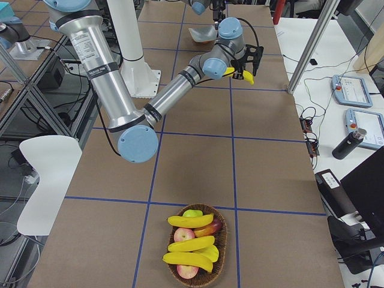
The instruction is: Transfer all bananas from basket to plate
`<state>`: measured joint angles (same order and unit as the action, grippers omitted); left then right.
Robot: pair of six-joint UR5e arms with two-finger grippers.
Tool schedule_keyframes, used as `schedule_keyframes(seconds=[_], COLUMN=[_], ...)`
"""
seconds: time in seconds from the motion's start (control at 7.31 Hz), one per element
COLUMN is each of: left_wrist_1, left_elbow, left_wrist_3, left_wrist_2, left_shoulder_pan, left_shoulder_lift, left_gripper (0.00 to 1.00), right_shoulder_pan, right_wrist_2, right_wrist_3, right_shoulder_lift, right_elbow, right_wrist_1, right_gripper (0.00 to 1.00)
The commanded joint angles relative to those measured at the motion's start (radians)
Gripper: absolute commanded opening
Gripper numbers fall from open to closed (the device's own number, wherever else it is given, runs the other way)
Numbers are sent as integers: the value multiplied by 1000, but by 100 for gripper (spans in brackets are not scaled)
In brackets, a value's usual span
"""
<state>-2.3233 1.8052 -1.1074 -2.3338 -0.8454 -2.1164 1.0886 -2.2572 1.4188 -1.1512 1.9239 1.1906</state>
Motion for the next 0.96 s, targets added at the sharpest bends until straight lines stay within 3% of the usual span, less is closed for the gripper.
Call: schedule_keyframes(seconds=[0.0, 0.55, 0.82], left_wrist_1=[-4, -4, -8], left_elbow=[3, 2, 5], left_wrist_3=[-17, -78, -80], left_wrist_2=[1, 60, 62], left_shoulder_pan=[86, 181, 183], left_shoulder_lift=[-40, -115, -117], left_gripper=[100, 100, 100], right_shoulder_pan=[-93, -307, -369], right_wrist_2=[54, 276, 339], right_wrist_3=[127, 179, 189], right_shoulder_lift=[28, 85, 105], right_elbow=[10, 65, 78], right_wrist_1=[-114, -124, -124], right_gripper=[0, 0, 0])
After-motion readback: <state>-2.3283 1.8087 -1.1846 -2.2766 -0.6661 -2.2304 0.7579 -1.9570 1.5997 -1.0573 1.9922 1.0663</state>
